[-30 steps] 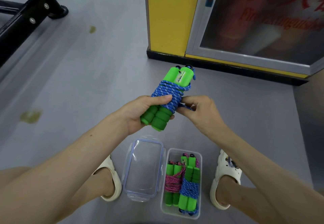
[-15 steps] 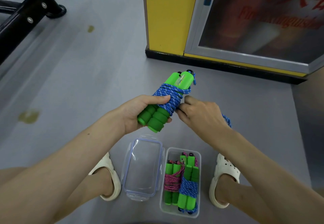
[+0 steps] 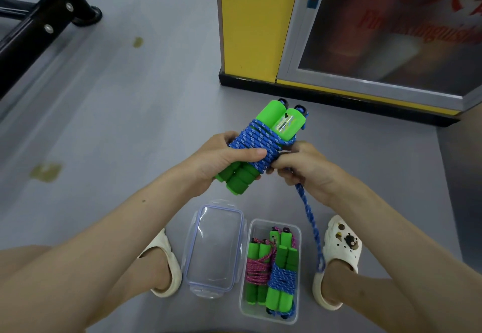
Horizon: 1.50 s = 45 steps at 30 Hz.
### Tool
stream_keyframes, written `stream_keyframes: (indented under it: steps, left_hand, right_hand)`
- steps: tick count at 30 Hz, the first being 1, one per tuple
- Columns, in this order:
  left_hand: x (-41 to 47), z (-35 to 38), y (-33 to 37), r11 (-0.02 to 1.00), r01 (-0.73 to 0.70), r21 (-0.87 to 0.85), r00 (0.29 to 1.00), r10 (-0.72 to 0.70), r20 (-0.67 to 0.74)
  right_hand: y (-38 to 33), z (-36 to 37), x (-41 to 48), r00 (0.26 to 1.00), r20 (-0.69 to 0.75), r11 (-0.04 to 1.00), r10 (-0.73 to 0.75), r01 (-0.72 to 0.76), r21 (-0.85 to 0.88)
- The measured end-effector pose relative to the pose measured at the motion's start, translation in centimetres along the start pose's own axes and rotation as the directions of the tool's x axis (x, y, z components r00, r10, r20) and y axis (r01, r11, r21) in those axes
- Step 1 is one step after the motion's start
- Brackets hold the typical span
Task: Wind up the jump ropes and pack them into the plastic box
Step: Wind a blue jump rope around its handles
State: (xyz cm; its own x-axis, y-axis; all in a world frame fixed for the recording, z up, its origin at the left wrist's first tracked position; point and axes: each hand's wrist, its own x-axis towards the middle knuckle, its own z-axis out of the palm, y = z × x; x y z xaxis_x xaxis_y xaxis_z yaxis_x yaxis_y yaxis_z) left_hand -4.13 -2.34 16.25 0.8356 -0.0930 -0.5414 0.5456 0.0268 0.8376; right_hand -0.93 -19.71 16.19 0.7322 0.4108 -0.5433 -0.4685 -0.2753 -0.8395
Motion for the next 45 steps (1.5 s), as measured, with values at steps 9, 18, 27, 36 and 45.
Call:
stream_keyframes:
  steps: [9,18,27,36,45]
  left_hand:
    - [-0.2,1.0,-0.5,0.922,-0.231,0.310,0.958,0.271,-0.092]
    - [0.0,0.8,-0.7,0.908,-0.300,0.292,0.930,0.347,-0.123]
    - [0.0,0.7,-0.5,0.973,-0.161,0.167,0.981,0.177,-0.080]
    - [-0.5,0.6,0.0,0.992,-0.126,0.018,0.992,0.126,0.016]
    - [-0.7,0.6,-0.1,0.999,-0.023,-0.030,0.993,0.026,0.111]
  right_hand:
    - [0.4,-0.2,0.1,0.997,-0.011,0.978,-0.070,0.071,0.199]
    - [0.6,-0.2,0.2,0.994,-0.051,0.946,-0.098,0.109,0.305]
    - [0.7,-0.4,0.3,0.992,-0.052,0.958,-0.116,0.126,0.256]
    - [-0.5,-1.9,-0.1,0.981,0.125,0.987,-0.145,0.153,-0.055]
    - [0.5,-1.0,0.3,0.929,-0.134,0.926,-0.344,0.312,-0.214]
